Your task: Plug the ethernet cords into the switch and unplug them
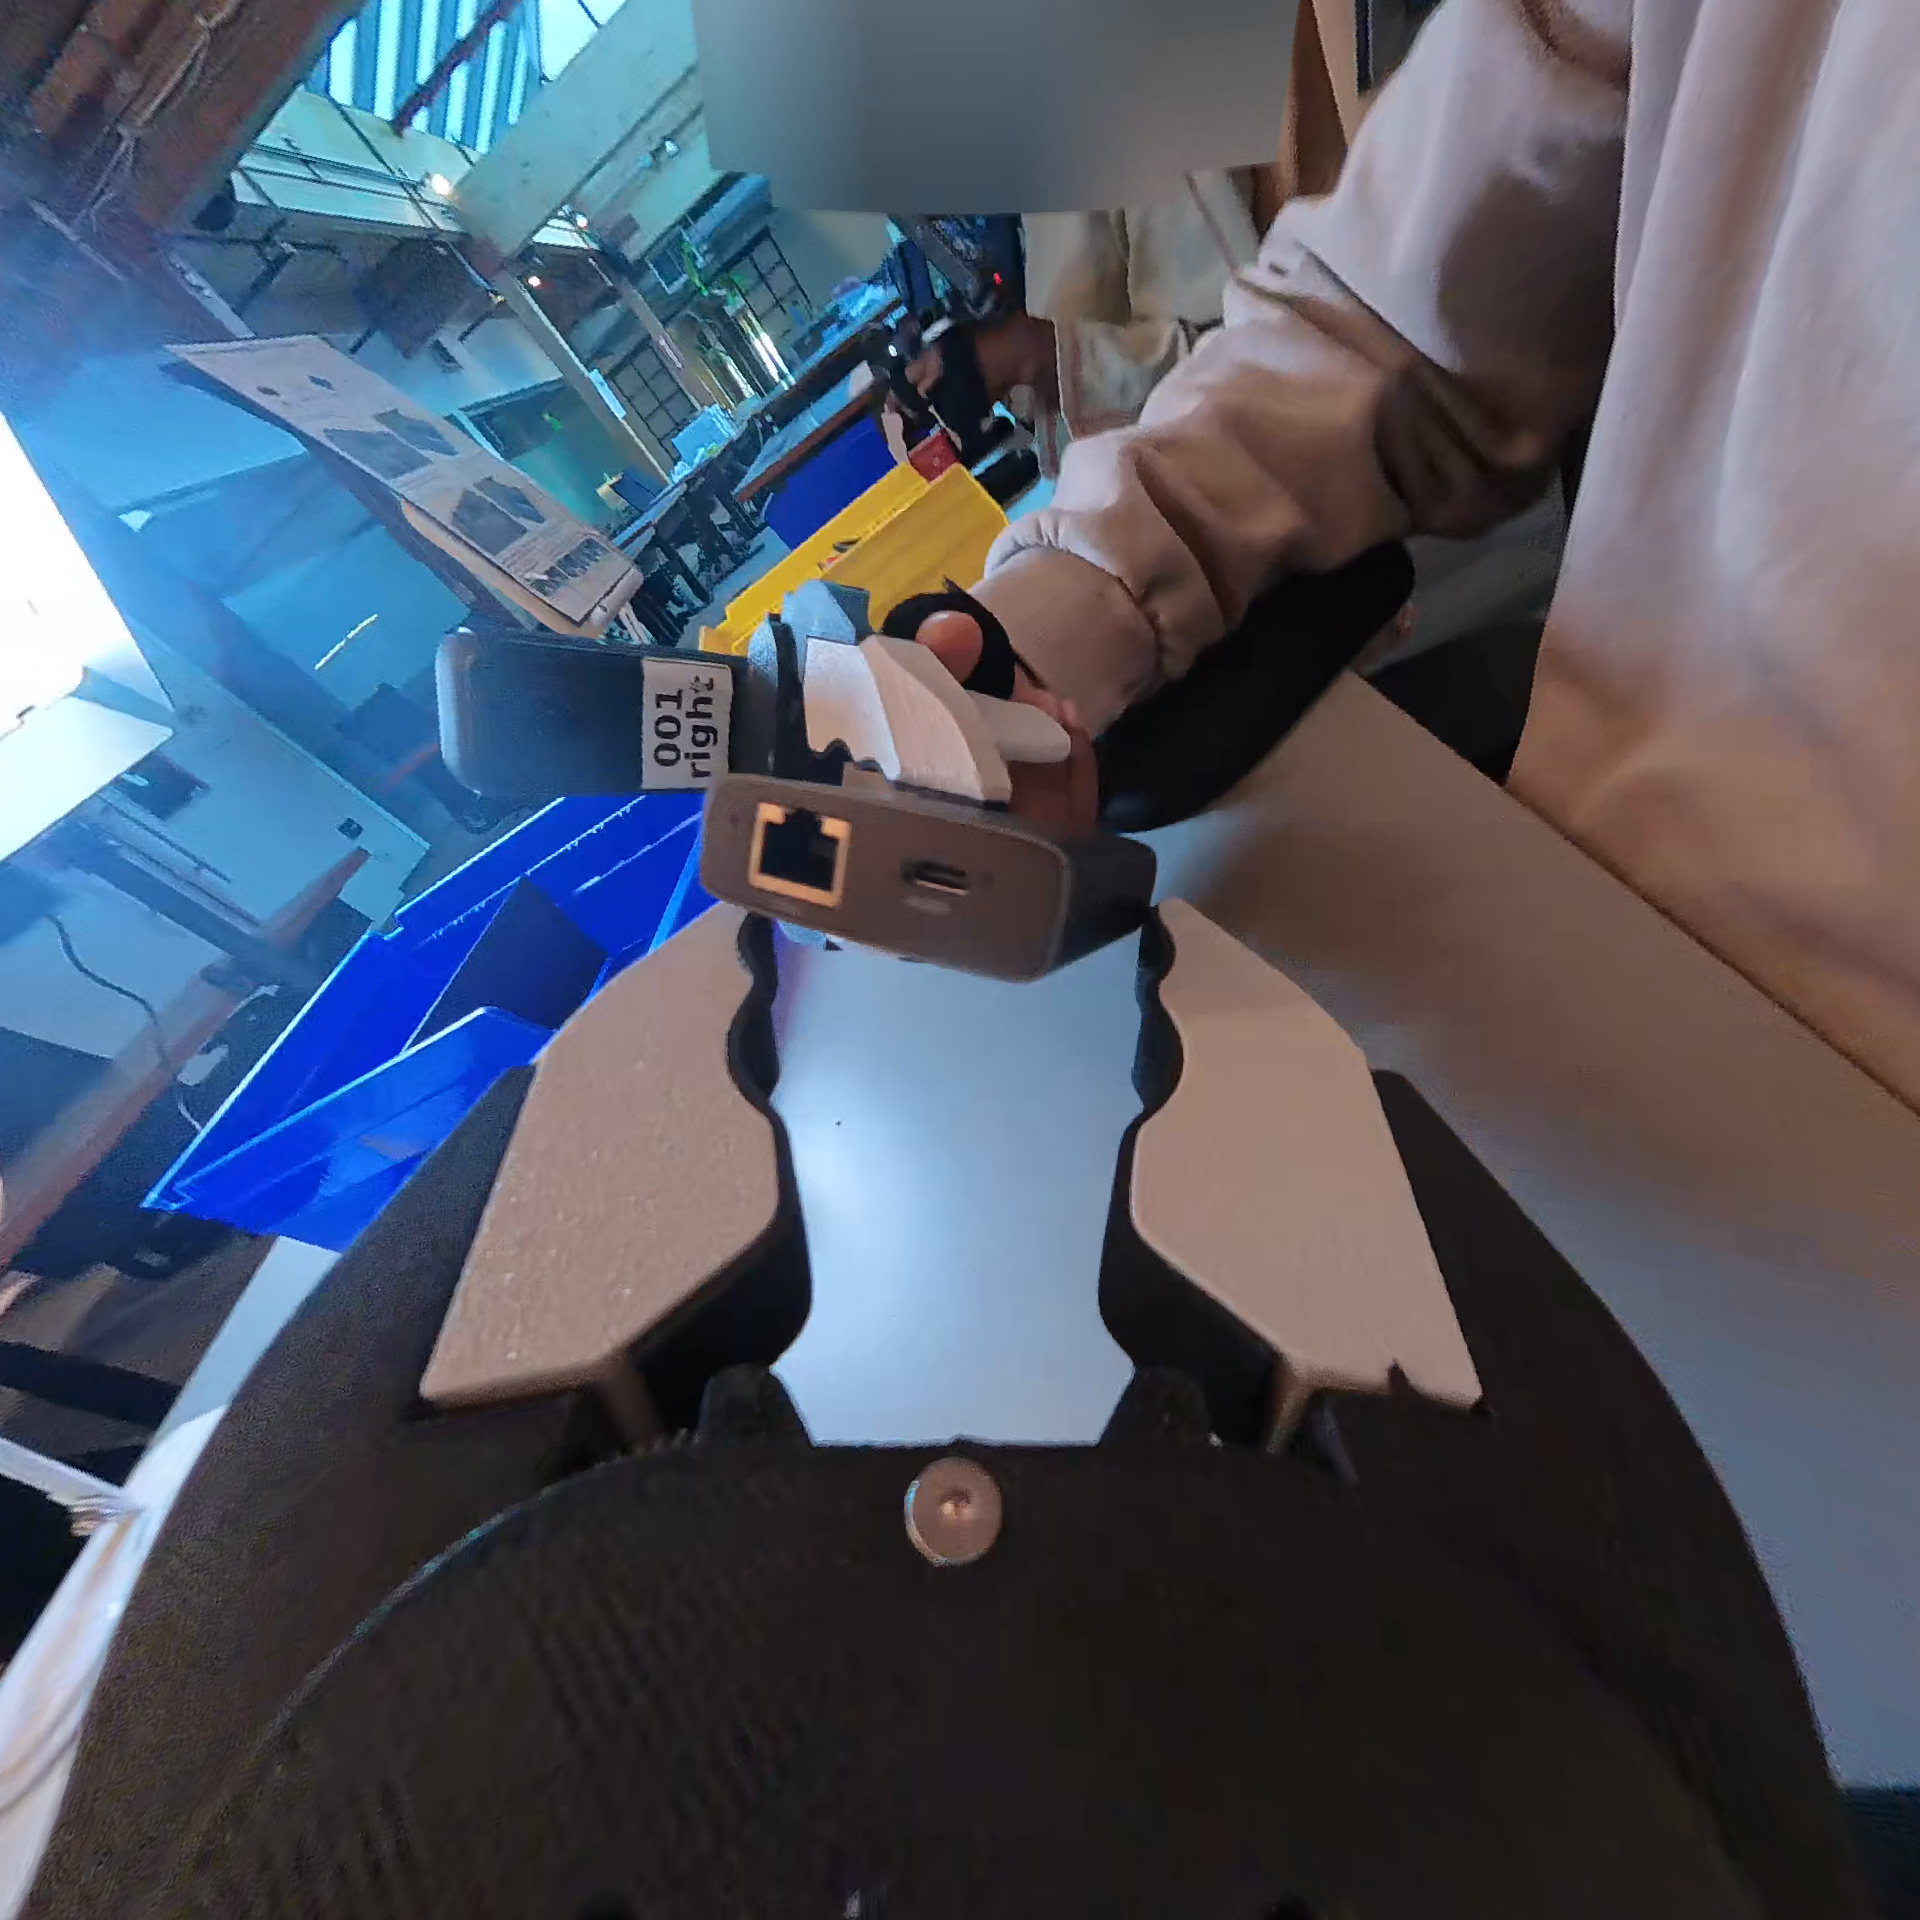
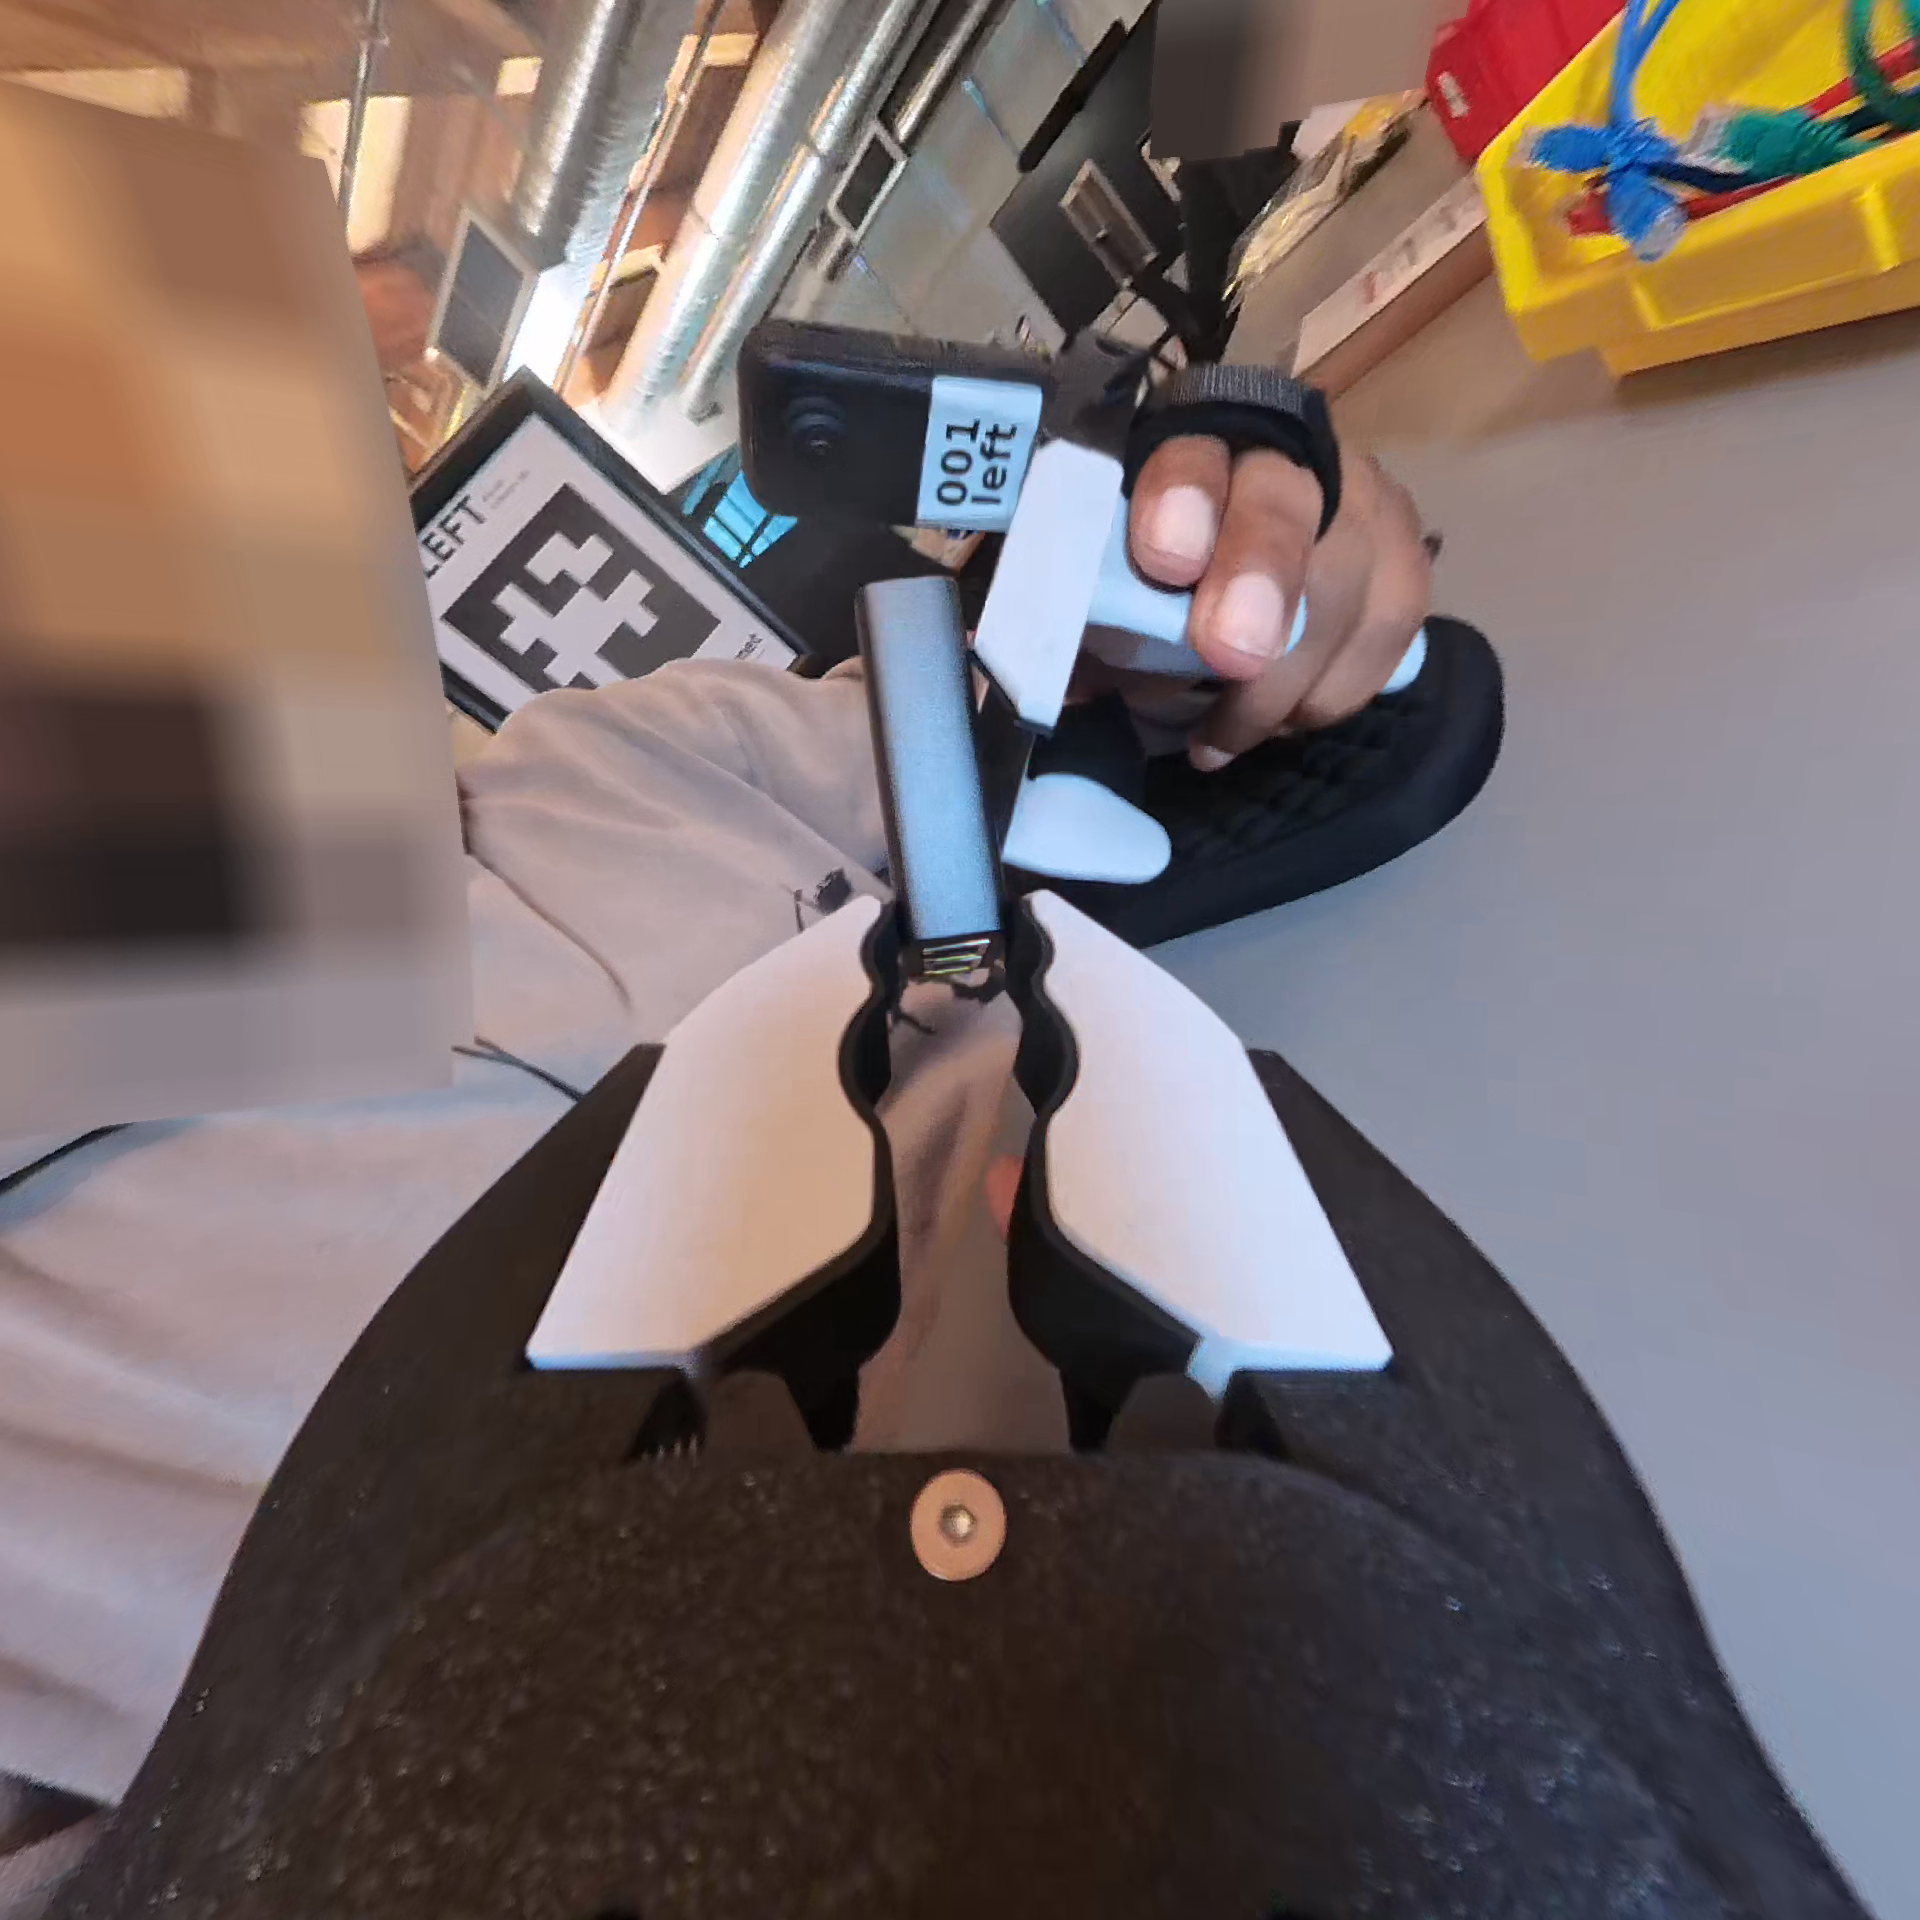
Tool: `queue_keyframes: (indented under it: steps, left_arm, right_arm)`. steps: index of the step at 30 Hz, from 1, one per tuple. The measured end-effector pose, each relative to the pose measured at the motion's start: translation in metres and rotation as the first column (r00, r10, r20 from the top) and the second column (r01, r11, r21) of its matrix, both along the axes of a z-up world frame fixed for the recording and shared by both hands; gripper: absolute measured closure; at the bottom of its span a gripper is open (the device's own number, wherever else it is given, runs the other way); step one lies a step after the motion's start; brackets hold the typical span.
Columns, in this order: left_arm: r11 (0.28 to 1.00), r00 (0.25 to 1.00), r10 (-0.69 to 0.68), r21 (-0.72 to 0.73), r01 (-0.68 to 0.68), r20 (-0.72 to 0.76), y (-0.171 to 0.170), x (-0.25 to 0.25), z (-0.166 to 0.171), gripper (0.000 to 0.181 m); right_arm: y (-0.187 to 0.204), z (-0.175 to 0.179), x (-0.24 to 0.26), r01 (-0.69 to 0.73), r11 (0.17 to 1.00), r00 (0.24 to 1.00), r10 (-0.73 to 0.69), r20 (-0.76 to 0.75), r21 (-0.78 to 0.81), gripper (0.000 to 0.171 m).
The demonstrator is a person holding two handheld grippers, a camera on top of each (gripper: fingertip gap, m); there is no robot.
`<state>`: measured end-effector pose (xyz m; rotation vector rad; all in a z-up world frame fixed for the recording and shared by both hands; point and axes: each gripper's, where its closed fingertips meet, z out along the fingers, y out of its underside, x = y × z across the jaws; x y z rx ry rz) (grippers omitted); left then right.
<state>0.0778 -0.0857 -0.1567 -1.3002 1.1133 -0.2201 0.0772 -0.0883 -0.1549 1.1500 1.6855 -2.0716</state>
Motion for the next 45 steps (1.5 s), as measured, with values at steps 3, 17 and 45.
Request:
queue_keyframes:
  steps: [3,17,45]
  left_arm:
    - [1.0,0.999,-0.01,0.013,0.011,-0.048,-0.007,0.0,0.002,0.11]
    - [0.962,0.973,0.119,-0.267,-0.063,0.199,0.014,-0.022,0.003,0.116]
    - [0.921,0.954,0.282,-0.309,-0.238,0.104,0.039,-0.037,-0.028,0.156]
  right_arm:
    - [-0.006,-0.004,0.007,-0.05,0.998,0.999,0.05,0.007,0.024,0.151]
    - [0.022,-0.008,-0.018,0.174,0.981,0.983,-0.168,-0.075,0.083,0.14]
    - [0.035,-0.022,-0.037,0.636,0.547,0.705,-0.124,-0.699,0.544,0.15]
